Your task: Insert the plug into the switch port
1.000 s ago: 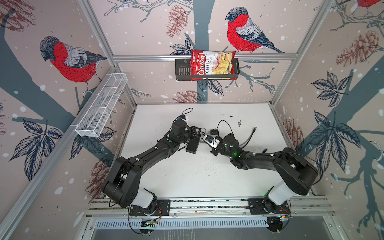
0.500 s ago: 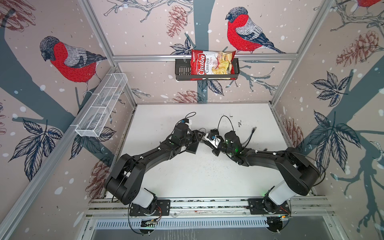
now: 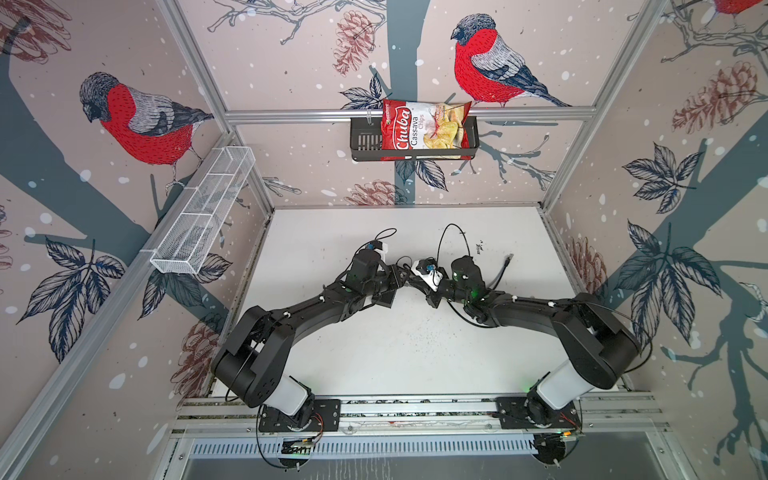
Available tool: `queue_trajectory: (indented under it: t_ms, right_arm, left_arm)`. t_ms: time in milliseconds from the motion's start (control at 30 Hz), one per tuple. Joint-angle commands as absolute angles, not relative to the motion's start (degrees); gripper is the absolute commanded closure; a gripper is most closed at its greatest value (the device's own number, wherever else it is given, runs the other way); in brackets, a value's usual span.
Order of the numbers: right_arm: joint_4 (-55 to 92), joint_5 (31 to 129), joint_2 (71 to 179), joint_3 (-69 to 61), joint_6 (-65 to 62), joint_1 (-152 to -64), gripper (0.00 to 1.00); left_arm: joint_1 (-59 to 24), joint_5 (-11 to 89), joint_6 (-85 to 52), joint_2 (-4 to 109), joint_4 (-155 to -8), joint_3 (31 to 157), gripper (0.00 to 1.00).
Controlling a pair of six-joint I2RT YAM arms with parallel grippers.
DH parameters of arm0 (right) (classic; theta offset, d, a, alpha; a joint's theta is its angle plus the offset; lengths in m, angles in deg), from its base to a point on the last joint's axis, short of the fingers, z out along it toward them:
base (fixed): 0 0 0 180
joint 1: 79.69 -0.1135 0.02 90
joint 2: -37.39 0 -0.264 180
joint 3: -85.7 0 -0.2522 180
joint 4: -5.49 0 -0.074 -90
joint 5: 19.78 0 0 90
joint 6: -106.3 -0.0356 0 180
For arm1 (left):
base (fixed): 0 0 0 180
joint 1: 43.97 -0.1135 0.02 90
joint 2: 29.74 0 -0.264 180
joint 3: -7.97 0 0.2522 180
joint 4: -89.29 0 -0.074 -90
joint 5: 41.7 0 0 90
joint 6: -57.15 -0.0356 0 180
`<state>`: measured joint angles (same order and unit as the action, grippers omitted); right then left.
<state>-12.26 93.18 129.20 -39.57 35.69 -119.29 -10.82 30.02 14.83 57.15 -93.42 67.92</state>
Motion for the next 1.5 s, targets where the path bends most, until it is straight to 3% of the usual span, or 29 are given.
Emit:
queue_trajectory:
  t_ms: [0, 100, 267, 667, 1000, 1300, 1467]
  right_arm:
    - [-11.9, 94.4, 129.4, -39.1, 35.3, -119.2, 1.00]
    - [-11.3, 94.8, 129.6, -39.0, 35.7, -119.2, 0.99]
    - [-10.2, 96.0, 129.8, -38.5, 36.0, -119.2, 0.99]
    - [-11.2, 92.5, 130.1, -38.6, 36.1, -119.2, 0.85]
    - [-23.2, 75.8, 127.9, -45.2, 38.2, -123.5, 0.63]
    - [-39.1, 59.6, 130.6, -49.2, 42.5, -130.6, 0.59]
    - [-43.1, 55.5, 133.3, -48.9, 43.0, -132.0, 0.59]
  left_arm:
    - [-10.7, 30.4, 14.7, 57.4, -95.0, 68.1, 0.77]
    - [-10.7, 30.3, 14.6, 57.6, -95.0, 68.4, 0.82]
    - [-10.8, 30.9, 14.1, 57.9, -94.1, 69.0, 0.82]
    - [-10.5, 32.3, 14.5, 57.8, -92.0, 69.8, 0.91]
    - [-10.4, 34.8, 16.7, 59.1, -88.2, 71.2, 0.99]
    - [-10.3, 35.4, 18.4, 59.9, -85.8, 73.1, 0.99]
    - [-10.4, 35.2, 18.7, 60.4, -85.0, 73.9, 1.00]
